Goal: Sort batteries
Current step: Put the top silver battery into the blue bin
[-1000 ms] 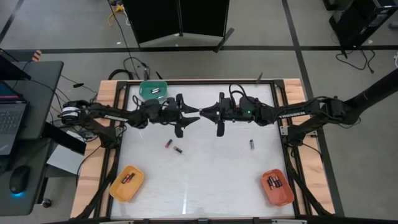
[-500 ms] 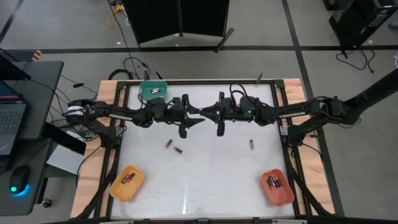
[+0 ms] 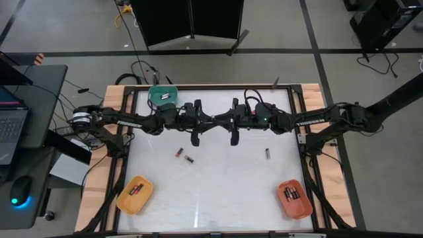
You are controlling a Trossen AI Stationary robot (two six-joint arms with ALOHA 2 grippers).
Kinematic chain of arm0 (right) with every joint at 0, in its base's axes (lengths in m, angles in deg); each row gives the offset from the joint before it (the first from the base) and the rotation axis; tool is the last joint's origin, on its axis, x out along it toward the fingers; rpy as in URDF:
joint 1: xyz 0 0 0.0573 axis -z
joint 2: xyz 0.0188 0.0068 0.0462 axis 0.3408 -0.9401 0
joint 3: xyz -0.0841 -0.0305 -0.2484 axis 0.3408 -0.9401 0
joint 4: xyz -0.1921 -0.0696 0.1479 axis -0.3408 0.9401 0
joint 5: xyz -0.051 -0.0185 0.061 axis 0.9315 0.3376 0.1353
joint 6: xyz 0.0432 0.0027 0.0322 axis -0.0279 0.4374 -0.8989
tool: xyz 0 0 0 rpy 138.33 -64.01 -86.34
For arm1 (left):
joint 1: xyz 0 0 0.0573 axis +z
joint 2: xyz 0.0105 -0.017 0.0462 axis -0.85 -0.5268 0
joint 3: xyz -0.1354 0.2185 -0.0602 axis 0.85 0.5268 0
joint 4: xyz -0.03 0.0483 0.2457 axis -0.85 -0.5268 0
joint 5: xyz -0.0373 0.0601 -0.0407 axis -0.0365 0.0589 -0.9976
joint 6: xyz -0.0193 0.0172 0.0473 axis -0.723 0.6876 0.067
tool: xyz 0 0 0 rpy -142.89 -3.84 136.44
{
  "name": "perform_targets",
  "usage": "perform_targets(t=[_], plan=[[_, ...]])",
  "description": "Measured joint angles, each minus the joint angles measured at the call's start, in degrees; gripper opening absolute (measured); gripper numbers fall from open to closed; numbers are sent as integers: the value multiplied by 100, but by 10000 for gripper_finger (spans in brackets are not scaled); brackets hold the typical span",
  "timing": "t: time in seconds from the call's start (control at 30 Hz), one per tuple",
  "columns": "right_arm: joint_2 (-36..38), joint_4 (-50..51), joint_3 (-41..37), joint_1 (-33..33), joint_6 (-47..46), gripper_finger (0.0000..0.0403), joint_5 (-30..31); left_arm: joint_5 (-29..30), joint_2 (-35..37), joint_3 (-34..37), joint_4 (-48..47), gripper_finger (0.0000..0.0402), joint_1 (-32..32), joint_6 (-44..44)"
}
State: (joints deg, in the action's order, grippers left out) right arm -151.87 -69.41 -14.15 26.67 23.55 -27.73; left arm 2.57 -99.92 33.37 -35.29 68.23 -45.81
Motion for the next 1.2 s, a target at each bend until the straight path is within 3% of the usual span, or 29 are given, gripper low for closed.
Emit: perform_targets(t=[0.07,0.23,0.6,0.8,0.97,1.1,1.2], plan=[[0,2,0,-2,18,60,2,-9,2,4,-1,56,0,5],[0,2,0,-2,64,62,2,-5,2,4,-1,57,0,130],[329,-72,0,118,209,153,183,8,11,4,-5,57,2,148],[889,121,0,122,859,174,197,-7,12,4,-133,57,53,148],[1378,963,0,122,1107,140,422,37,156,6,-969,57,325,124],[1497,1709,0,125,1147,76,677,78,385,4,-1867,57,567,116],[1414,2093,0,141,1154,21,822,221,633,-180,-3062,57,761,173]])
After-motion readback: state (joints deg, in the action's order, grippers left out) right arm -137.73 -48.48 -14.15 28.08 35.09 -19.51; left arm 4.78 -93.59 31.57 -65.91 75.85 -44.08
